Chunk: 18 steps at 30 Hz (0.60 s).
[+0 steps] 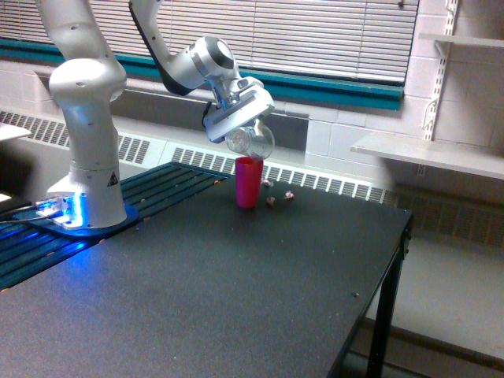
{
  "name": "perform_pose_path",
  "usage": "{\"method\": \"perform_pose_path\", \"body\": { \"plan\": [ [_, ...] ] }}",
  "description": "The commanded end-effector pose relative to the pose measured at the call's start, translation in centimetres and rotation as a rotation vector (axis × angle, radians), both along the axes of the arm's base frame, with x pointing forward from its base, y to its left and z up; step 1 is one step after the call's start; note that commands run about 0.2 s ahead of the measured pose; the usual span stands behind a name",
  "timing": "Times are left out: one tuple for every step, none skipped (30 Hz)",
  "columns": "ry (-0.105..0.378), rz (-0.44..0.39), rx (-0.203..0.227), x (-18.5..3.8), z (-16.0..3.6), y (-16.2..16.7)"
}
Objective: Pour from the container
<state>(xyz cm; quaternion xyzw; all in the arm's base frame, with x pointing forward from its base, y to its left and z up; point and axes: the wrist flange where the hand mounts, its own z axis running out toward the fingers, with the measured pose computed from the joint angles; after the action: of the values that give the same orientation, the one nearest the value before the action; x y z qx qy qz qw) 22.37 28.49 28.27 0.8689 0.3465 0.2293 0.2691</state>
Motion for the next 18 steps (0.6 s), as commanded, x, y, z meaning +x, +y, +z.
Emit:
{"method": "perform_pose_path", "body": {
  "plan": [
    [-0.007, 0.01, 0.006, 0.1, 0.2, 0.2],
    [-0.007, 0.011, 0.006, 0.2, 0.3, 0.2],
    [-0.008, 0.013, 0.005, 0.2, 0.3, 0.3],
    [-0.011, 0.014, 0.005, 0.3, 0.4, 0.4],
    [-0.012, 0.017, 0.004, 0.3, 0.4, 0.5],
    [-0.012, 0.018, 0.003, 0.3, 0.5, 0.5],
    [-0.013, 0.02, 0.002, 0.3, 0.5, 0.6],
    [-0.014, 0.021, 0.002, 0.3, 0.6, 0.7],
    [-0.014, 0.023, 0.002, 0.3, 0.7, 0.8],
    [-0.014, 0.024, 0.001, 0.3, 0.7, 0.9],
    [-0.015, 0.026, 0.001, 0.3, 0.7, 1.0],
    [-0.016, 0.027, 0.001, 0.3, 0.8, 1.1],
    [-0.018, 0.028, 0.001, 0.0, 0.6, 1.2],
    [-0.019, 0.029, 0.001, -0.1, 0.6, 1.3],
    [-0.02, 0.029, 0.001, -0.1, 0.6, 1.3],
    [-0.021, 0.029, 0.001, -0.1, 0.6, 1.3],
    [-0.022, 0.029, 0.003, -0.1, 0.7, 1.3],
    [-0.022, 0.028, 0.004, 0.0, 0.7, 1.3]
  ]
}}
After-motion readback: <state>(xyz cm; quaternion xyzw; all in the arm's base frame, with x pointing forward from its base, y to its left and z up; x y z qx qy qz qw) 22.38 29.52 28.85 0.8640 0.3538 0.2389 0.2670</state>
